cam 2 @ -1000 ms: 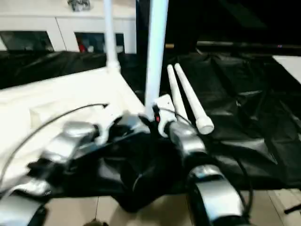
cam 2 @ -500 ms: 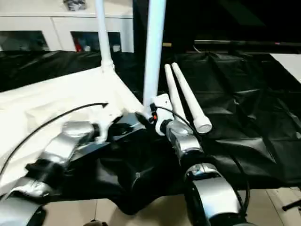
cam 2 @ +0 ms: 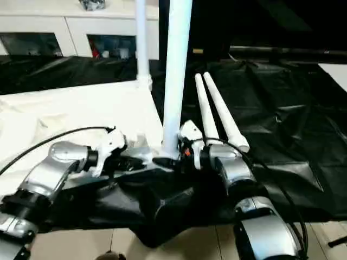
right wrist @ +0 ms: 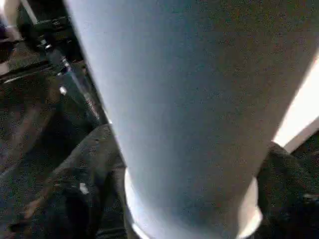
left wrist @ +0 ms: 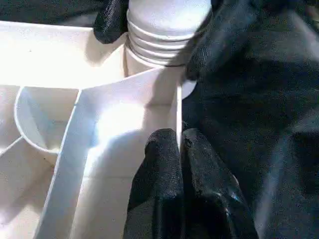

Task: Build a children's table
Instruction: Rotate leg to tighten

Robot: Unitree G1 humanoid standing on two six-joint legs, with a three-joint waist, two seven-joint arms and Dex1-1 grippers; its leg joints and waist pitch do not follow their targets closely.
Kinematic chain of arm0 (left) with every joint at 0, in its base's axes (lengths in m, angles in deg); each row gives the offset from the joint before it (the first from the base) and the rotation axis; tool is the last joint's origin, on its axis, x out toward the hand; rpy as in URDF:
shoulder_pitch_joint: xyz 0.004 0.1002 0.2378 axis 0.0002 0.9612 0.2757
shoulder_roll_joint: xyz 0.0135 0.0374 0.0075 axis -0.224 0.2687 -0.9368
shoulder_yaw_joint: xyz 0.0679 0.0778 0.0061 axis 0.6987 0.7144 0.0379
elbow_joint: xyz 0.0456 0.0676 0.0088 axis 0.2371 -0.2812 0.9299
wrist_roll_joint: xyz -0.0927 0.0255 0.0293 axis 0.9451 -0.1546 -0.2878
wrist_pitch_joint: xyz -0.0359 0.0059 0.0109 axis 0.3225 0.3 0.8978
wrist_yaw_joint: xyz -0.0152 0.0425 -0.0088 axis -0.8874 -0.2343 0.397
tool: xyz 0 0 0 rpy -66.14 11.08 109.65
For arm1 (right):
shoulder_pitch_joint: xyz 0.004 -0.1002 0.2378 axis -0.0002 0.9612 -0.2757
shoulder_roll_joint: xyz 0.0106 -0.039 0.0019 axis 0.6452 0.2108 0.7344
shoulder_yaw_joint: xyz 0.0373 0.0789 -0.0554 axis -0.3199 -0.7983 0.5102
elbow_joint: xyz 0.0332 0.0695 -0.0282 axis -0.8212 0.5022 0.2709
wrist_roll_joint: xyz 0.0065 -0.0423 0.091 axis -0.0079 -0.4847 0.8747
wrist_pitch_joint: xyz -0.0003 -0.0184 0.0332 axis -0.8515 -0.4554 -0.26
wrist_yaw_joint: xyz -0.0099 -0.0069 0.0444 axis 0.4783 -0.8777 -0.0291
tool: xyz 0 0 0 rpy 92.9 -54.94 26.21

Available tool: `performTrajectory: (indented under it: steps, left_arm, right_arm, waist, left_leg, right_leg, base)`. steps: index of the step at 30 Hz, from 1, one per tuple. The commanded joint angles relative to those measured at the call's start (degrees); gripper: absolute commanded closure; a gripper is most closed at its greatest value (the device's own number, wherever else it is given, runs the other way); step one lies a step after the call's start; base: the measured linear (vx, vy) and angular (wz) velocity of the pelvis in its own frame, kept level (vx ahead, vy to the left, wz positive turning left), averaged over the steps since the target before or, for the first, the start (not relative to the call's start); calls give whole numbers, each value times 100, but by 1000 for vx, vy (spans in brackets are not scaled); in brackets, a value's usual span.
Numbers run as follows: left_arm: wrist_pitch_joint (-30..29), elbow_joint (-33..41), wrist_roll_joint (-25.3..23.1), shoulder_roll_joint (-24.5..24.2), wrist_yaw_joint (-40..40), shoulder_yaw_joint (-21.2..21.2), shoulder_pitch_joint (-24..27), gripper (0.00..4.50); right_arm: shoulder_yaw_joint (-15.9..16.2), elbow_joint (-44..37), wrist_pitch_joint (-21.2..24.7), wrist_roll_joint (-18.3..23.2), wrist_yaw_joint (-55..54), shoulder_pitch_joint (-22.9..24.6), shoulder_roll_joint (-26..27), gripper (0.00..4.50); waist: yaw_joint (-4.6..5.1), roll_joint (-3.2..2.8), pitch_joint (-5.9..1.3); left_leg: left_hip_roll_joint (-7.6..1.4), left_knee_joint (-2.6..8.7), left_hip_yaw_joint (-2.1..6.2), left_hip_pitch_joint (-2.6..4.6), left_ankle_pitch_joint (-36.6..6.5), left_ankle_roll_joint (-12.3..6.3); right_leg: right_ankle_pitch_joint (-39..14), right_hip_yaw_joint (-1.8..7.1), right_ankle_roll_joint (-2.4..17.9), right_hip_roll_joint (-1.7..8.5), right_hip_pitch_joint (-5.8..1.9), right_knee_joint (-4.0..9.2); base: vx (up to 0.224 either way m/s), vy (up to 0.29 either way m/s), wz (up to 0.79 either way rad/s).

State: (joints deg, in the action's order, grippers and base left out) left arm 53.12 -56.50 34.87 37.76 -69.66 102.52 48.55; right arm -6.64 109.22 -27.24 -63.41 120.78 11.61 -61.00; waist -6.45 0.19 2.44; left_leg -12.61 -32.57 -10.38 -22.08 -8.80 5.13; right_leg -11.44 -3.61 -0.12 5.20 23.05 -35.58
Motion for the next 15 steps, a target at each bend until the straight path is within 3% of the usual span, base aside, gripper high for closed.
performTrajectory:
  steps: [1, 7, 10, 12, 13, 15]
  left_arm:
    - [2, 319, 270, 111, -232, 187, -24, 450]
    - [-88, 433, 319, 74, -331, 193, 38, 450]
    - [-71, 305, 221, 221, 40, 116, -22, 450]
    - [-147, 87, 98, 430, 590, -4, -161, 450]
    - [-147, 87, 98, 430, 590, -4, -161, 450]
    - [-296, -289, -96, 715, 1386, -143, -393, 450]
  right_arm:
    - [432, -124, 200, -23, 460, 87, 183, 126]
    - [428, -297, 319, -17, 513, 184, 244, 165]
    - [398, -237, 420, -73, 196, 187, 348, 171]
    - [334, 54, 414, -255, -654, 90, 497, 173]
    - [334, 54, 414, -255, -654, 90, 497, 173]
    - [141, 553, 411, -403, -2068, -116, 750, 174]
  waist:
    - [-7, 1, -356]
    - [-5, -1, -346]
    - [-4, 3, -352]
    - [-1, 4, -334]
    - [22, 2, -318]
    - [47, 21, -288]
  left_leg:
    - [-85, 328, -26, 104, -1176, -362]
    - [-89, 348, -20, 115, -1271, -278]
    - [-84, 342, -22, 120, -1245, -257]
    - [-78, 350, -25, 121, -1313, -218]
    - [-74, 370, -17, 134, -1435, -125]
    - [-57, 393, 0, 163, -1741, 64]
  right_leg:
    - [-520, 192, 1449, 247, -265, 365]
    - [-633, 194, 1442, 245, -261, 376]
    - [-617, 198, 1437, 251, -256, 377]
    - [-774, 204, 1409, 253, -247, 397]
    - [-1011, 212, 1366, 264, -228, 425]
    - [-1754, 226, 1167, 295, -205, 498]
  base:
    - [0, 0, 0]
    - [0, 0, 0]
    - [0, 0, 0]
    - [0, 0, 0]
    - [0, 0, 0]
    - [0, 0, 0]
